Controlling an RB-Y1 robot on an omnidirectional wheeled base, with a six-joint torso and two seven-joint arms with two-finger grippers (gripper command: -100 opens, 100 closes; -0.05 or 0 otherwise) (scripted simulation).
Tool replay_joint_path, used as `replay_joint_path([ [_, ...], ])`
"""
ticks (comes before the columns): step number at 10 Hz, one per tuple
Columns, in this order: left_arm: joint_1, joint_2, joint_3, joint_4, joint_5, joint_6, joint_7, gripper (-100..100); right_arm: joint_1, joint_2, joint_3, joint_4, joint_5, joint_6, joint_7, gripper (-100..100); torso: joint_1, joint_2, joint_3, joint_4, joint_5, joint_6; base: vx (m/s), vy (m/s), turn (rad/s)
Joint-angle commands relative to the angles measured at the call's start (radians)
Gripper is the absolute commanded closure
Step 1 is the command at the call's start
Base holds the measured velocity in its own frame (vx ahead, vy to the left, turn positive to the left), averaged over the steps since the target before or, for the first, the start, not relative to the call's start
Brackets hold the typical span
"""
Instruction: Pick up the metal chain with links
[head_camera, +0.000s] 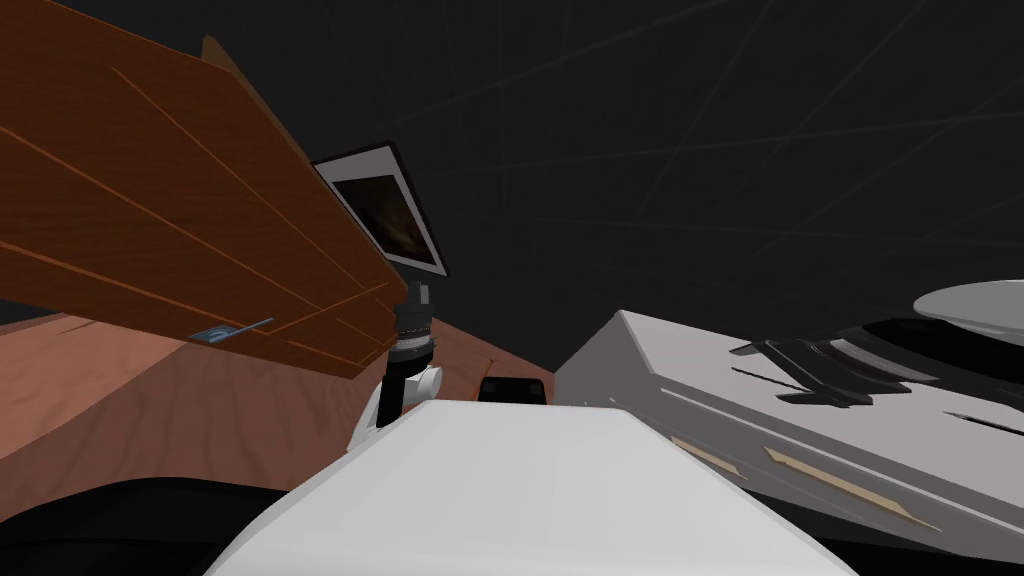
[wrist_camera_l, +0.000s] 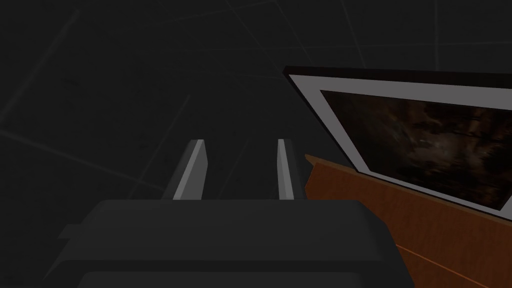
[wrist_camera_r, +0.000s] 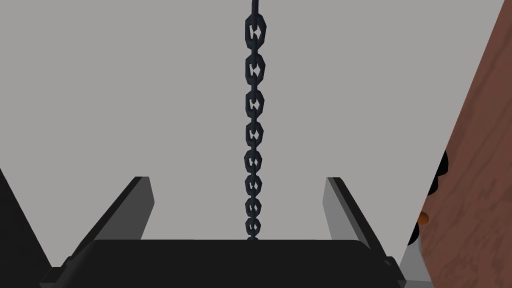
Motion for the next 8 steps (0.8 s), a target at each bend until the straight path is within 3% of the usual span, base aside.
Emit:
replay_joint_path([
  [1,0.000,0.000,0.000,0.000,0.000,0.000,0.000,0,0.000,0.000,0.000,0.000,0.000,0.000,0.000,100,0.000,0.000,0.000,0.000,0.000,0.000,0.000,0.000,0.000],
  [5,0.000,0.000,0.000,0.000,0.000,0.000,0.000,0,0.000,-0.001,0.001,0.000,0.000,0.000,0.000,100,-0.003,-0.002,-0.001,-0.001,-0.002,-0.001,0.000,0.000,-0.003],
  [6,0.000,0.000,0.000,0.000,0.000,0.000,0.000,0,0.000,-0.001,0.001,0.000,0.000,0.000,0.000,0,-0.003,-0.002,-0.001,-0.001,-0.002,-0.001,0.000,0.000,0.000],
  [7,0.000,0.000,0.000,0.000,0.000,0.000,0.000,0,-0.003,-0.034,0.012,-0.050,-0.022,0.020,-0.026,100,-0.003,-0.002,-0.001,-0.001,-0.002,-0.001,0.009,-0.026,-0.151],
  [8,0.000,0.000,0.000,0.000,0.000,0.000,0.000,0,-0.003,-0.030,0.012,-0.056,0.015,0.020,-0.026,100,-0.004,-0.002,-0.001,0.000,-0.002,0.000,0.014,-0.030,-0.069],
])
